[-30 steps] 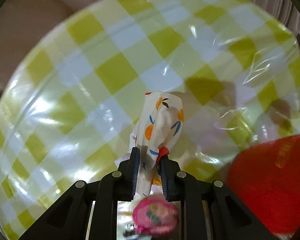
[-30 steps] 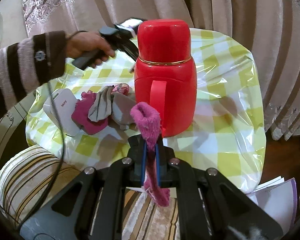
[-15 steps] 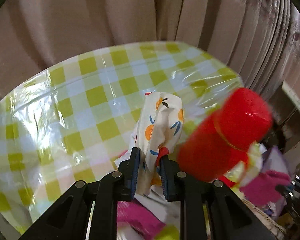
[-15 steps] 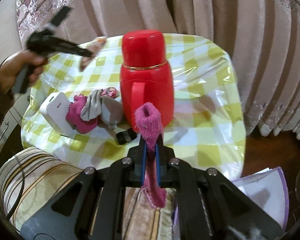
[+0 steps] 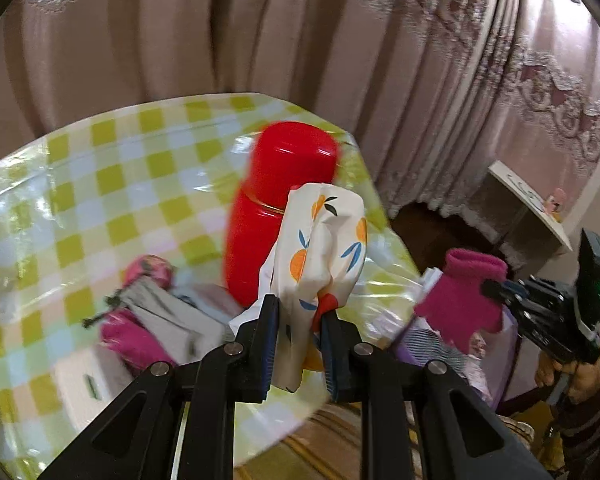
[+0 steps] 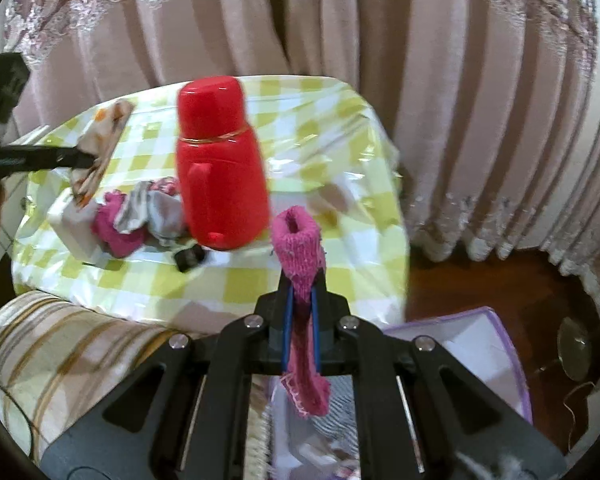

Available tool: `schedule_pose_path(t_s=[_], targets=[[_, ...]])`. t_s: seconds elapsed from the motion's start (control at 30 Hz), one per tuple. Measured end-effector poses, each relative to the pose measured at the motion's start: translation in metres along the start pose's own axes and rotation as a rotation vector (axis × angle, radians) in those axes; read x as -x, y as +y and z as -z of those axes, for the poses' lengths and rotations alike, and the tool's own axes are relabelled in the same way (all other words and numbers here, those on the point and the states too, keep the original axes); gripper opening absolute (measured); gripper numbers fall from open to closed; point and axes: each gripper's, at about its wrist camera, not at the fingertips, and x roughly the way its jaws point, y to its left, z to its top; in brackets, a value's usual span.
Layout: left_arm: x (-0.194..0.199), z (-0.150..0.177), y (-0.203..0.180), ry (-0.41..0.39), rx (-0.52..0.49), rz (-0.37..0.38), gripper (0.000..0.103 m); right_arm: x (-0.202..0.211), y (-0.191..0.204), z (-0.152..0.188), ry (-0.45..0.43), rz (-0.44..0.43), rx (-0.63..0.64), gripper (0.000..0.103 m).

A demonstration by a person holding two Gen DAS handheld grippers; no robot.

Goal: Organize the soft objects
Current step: 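Carry the white print cloth and pink sock toward the white box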

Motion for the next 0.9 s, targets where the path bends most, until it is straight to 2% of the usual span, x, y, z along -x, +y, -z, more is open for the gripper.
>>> schedule_pose_path(t_s=[0.27,0.47,0.77,0.87,0.9], targets=[[-0.031,0.026,-0.067,0.062,-0.013,0.137,0.021,0.016,-0.04,0.025,0.028,0.13,-0.045,0.01],[-0.054,0.035,-0.118,0.107,-0.023,0.222,0.022,0.03,-0.077,0.037,0.029,0.21,-0.124,0.01],[-0.083,0.037,-0.177,0.15,-0.068,0.274,0.024,0.044,-0.106,0.042,0.013,0.302,-0.166,0.011],[-0.092,0.038,-0.188,0.17,-0.082,0.304,0.036,0.043,-0.11,0.042,0.012,0.305,-0.179,0.011],[-0.095,0.039,-0.191,0.181,-0.083,0.313,0.046,0.042,-0.111,0.042,0.013,0.305,-0.181,0.012]])
